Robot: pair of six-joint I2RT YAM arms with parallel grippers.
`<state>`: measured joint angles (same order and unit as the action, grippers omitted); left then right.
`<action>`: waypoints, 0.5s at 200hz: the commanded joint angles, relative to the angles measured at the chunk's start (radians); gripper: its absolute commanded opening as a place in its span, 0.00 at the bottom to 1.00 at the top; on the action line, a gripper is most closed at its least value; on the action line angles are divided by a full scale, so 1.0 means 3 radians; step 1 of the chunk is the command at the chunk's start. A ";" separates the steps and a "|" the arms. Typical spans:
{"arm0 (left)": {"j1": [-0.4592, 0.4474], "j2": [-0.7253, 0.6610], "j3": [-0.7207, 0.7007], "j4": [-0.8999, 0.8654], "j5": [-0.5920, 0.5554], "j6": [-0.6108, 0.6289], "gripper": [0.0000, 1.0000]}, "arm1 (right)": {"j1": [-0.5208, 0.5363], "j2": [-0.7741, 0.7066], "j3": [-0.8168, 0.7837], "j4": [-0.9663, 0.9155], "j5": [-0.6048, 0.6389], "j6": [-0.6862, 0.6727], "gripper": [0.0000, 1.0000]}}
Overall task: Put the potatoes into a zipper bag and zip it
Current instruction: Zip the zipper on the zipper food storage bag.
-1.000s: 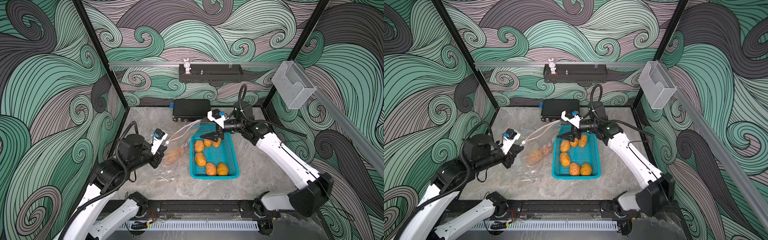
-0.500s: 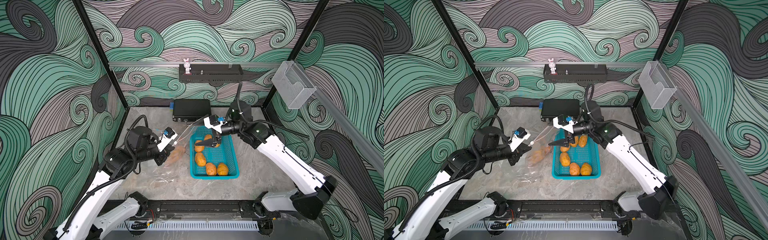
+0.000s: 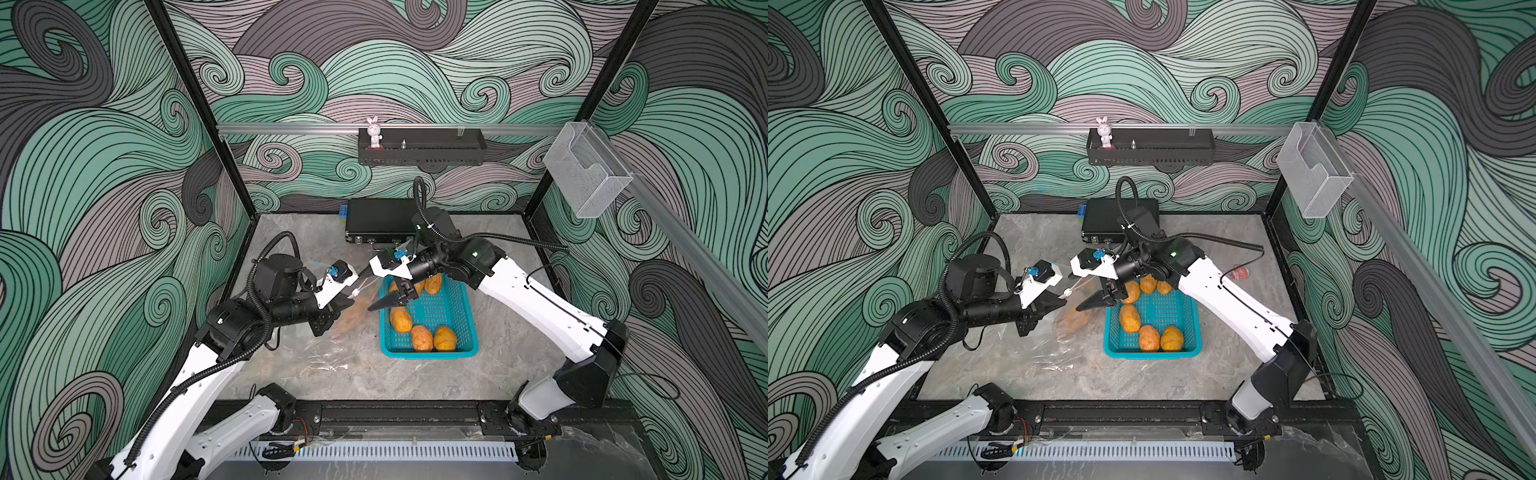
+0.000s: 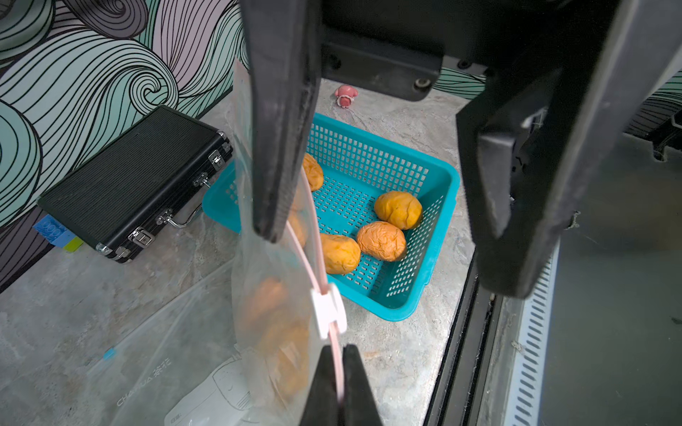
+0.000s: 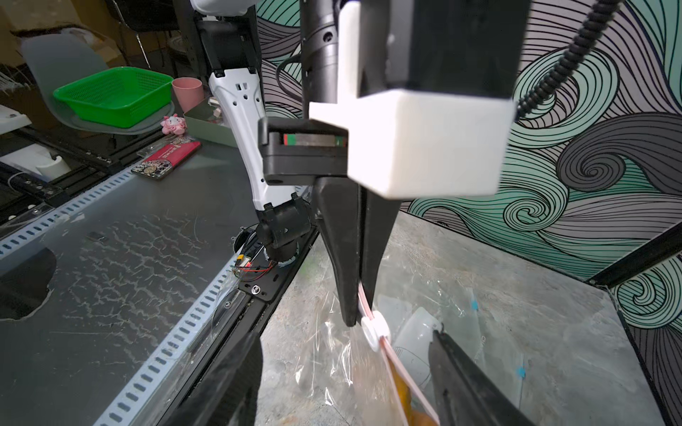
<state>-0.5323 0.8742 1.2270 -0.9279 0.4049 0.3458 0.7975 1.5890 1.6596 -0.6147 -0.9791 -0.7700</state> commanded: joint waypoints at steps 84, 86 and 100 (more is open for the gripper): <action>0.0007 -0.0050 0.0001 -0.0012 0.0174 0.0080 0.00 | 0.0053 0.0312 0.0337 -0.0309 -0.0042 -0.0307 0.49; 0.0007 -0.0050 0.0001 -0.0011 0.0174 0.0080 0.00 | 0.0056 0.0312 0.0335 -0.0310 -0.0036 -0.0307 0.48; 0.0009 -0.0043 0.0005 -0.0002 0.0174 0.0080 0.00 | 0.0084 0.0338 0.0338 -0.0362 0.0007 -0.0350 0.45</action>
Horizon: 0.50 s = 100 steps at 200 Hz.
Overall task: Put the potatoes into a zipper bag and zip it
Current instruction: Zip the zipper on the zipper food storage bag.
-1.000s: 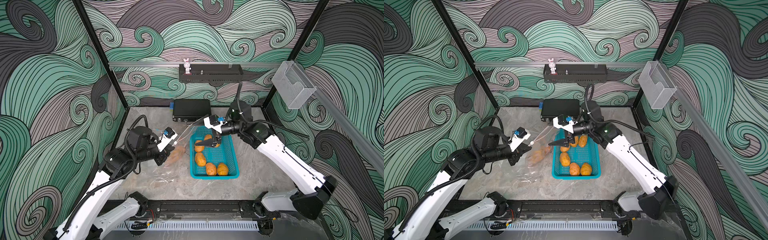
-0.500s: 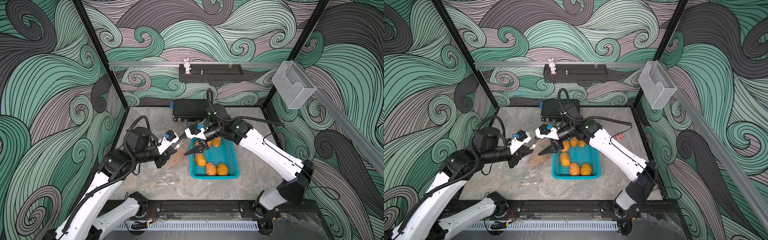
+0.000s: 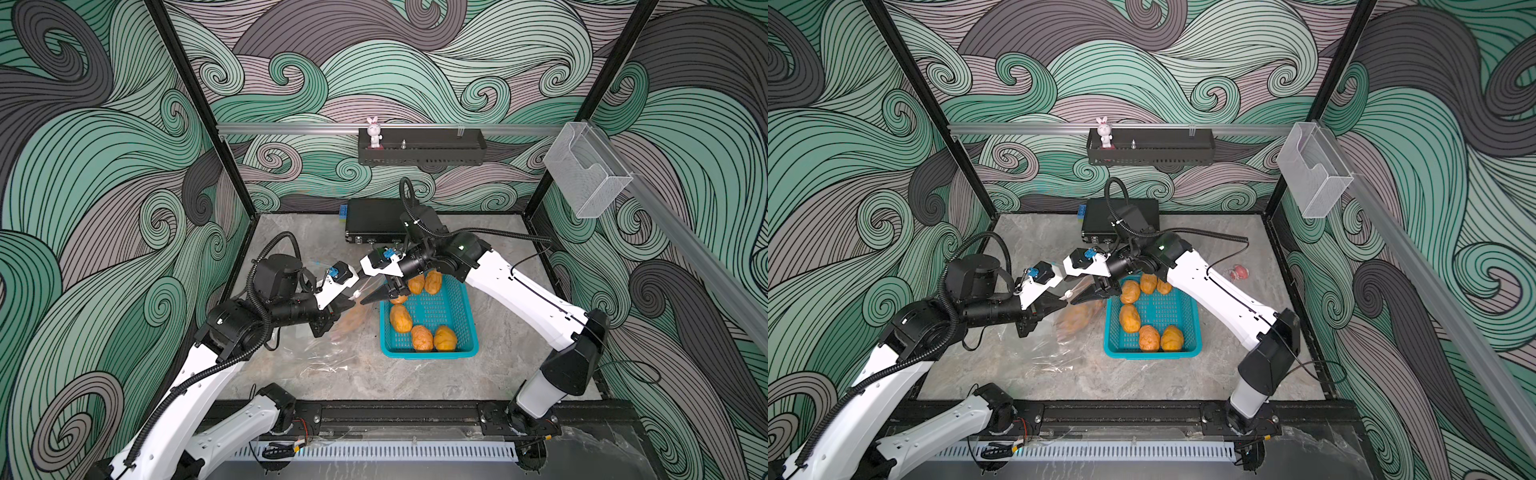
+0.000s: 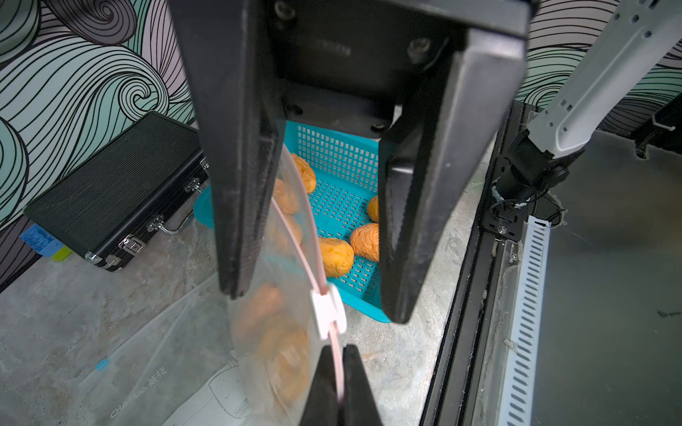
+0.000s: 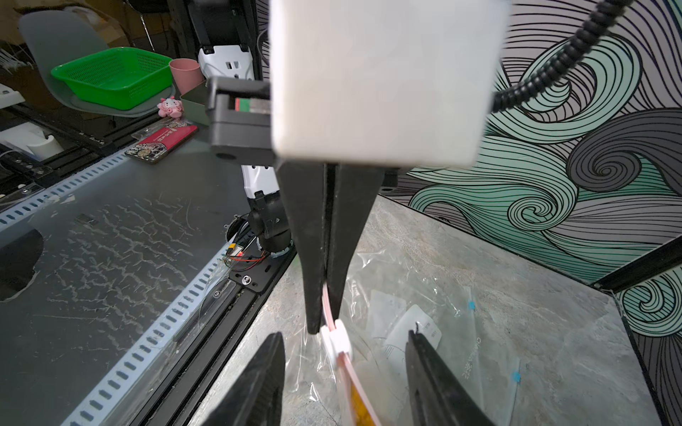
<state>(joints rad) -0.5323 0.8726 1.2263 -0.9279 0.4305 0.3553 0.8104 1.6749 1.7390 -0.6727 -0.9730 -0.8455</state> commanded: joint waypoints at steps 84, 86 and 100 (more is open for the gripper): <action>0.0010 -0.0061 -0.0043 0.0025 0.0096 0.0043 0.00 | 0.0062 0.0026 0.0063 -0.0228 -0.0040 -0.0165 0.26; 0.0009 -0.0061 -0.0044 0.0028 0.0095 0.0043 0.00 | 0.0064 0.0028 0.0063 -0.0226 -0.0044 -0.0163 0.25; 0.0010 -0.0066 -0.0048 0.0030 0.0093 0.0043 0.00 | 0.0064 0.0026 0.0056 -0.0223 -0.0024 -0.0162 0.20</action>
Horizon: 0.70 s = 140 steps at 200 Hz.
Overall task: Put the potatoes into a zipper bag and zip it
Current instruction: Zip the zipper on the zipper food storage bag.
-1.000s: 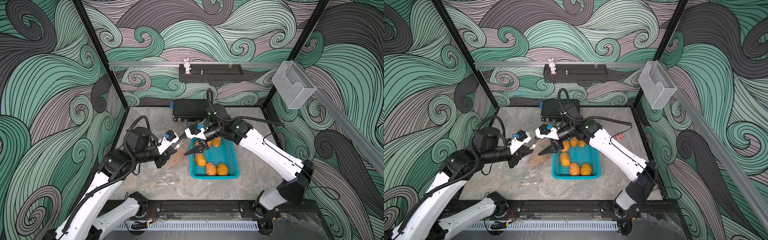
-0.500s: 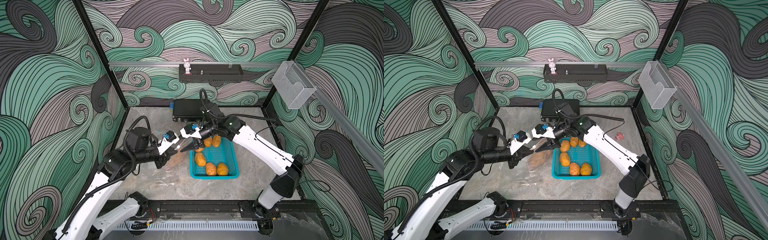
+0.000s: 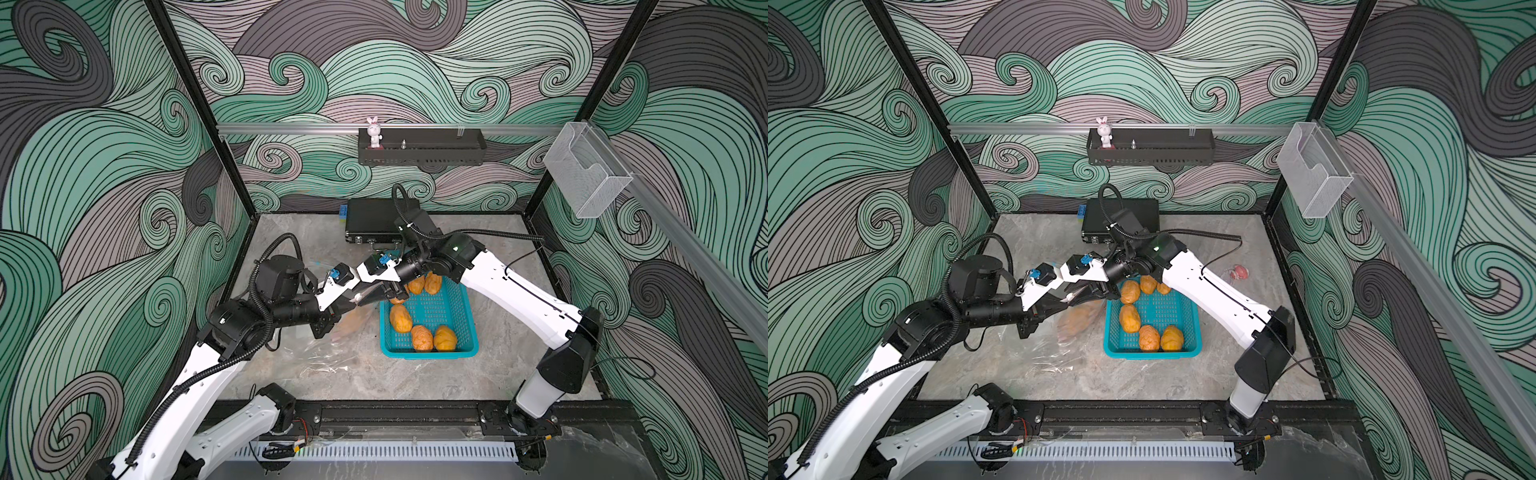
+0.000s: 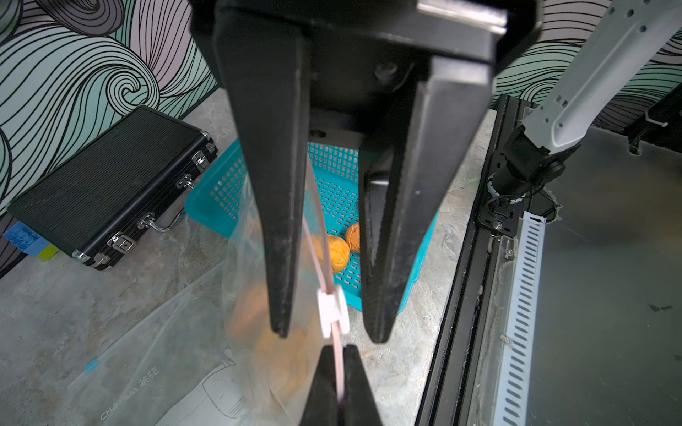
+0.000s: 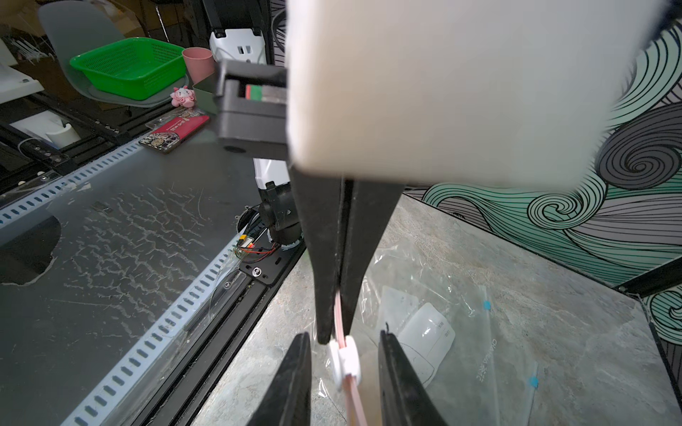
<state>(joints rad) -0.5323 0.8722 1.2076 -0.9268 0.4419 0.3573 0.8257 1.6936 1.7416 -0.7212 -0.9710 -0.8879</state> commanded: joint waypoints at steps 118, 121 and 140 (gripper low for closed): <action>0.0010 -0.0240 -0.0009 -0.0003 -0.0012 0.0014 0.00 | 0.0008 -0.0207 0.0021 -0.0110 0.0275 -0.0007 0.08; 0.0010 -0.0244 -0.0006 -0.0006 -0.0015 0.0016 0.00 | 0.0009 -0.0215 0.0016 -0.0110 0.0281 -0.0008 0.08; 0.0009 -0.0298 0.0004 -0.0019 -0.0029 0.0011 0.00 | 0.0003 -0.0262 0.0001 -0.0112 0.0325 -0.0014 0.08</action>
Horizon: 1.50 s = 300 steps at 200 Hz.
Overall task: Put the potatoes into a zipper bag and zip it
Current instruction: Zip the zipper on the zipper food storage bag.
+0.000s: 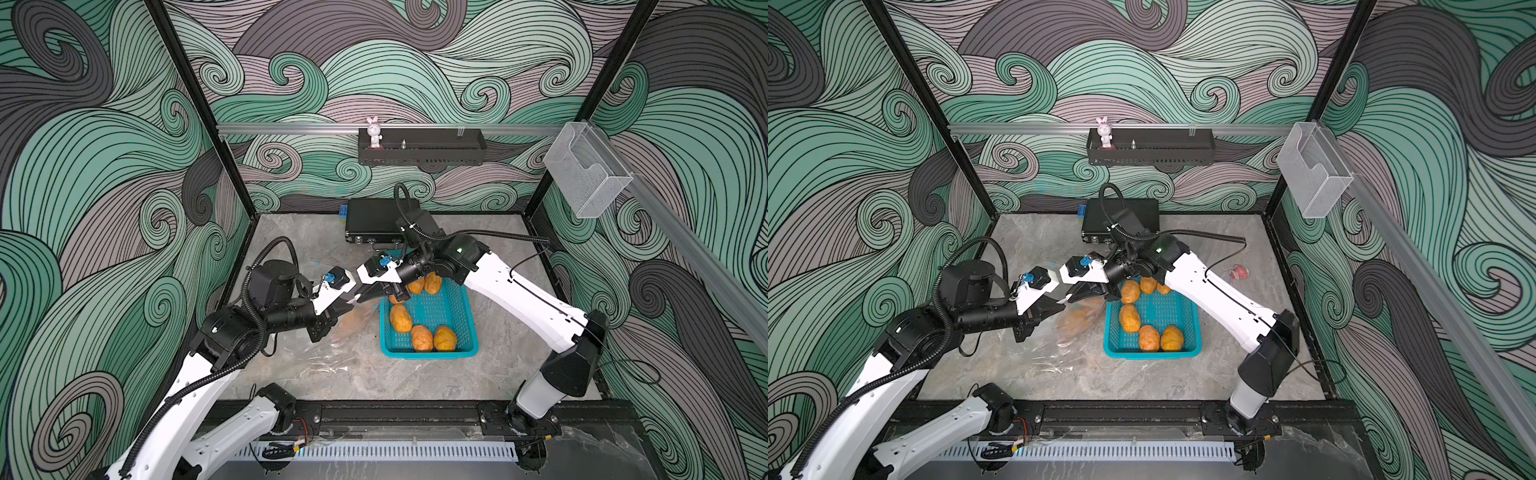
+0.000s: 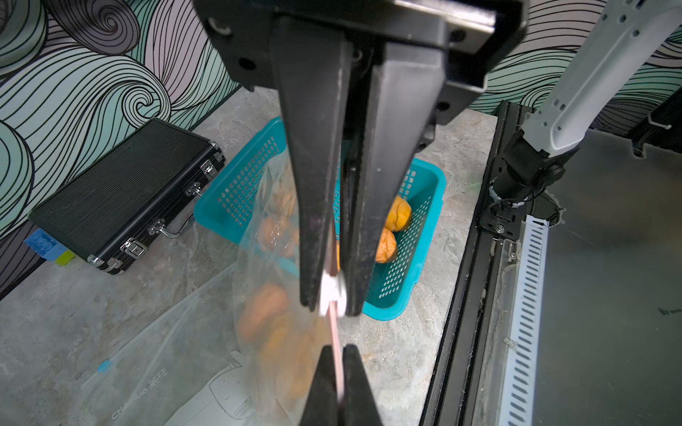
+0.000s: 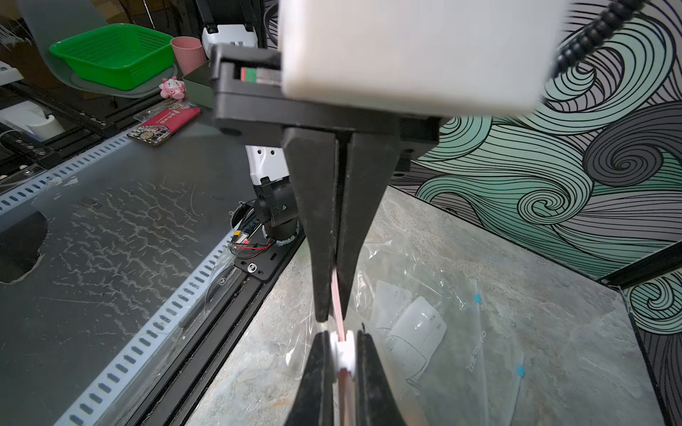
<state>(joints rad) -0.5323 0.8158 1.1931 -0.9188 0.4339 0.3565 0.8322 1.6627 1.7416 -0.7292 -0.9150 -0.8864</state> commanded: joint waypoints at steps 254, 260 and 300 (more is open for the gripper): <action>0.0010 -0.0631 0.0350 -0.0489 -0.0555 -0.0109 0.00 | -0.0381 -0.0268 -0.0010 -0.0080 0.0040 0.0194 0.08; 0.0008 -0.0643 0.0346 -0.0493 -0.0561 -0.0110 0.00 | -0.0385 -0.0273 -0.0014 -0.0078 0.0047 0.0192 0.08; 0.0010 -0.0667 0.0354 -0.0517 -0.0567 -0.0109 0.00 | -0.0456 -0.0289 -0.0057 -0.0078 0.0040 0.0183 0.08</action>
<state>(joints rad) -0.5323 0.6331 1.2613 -1.0401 0.2722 0.3309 0.7238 1.6043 1.7386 -0.7387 -0.9016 -0.8433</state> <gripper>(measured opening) 0.048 0.079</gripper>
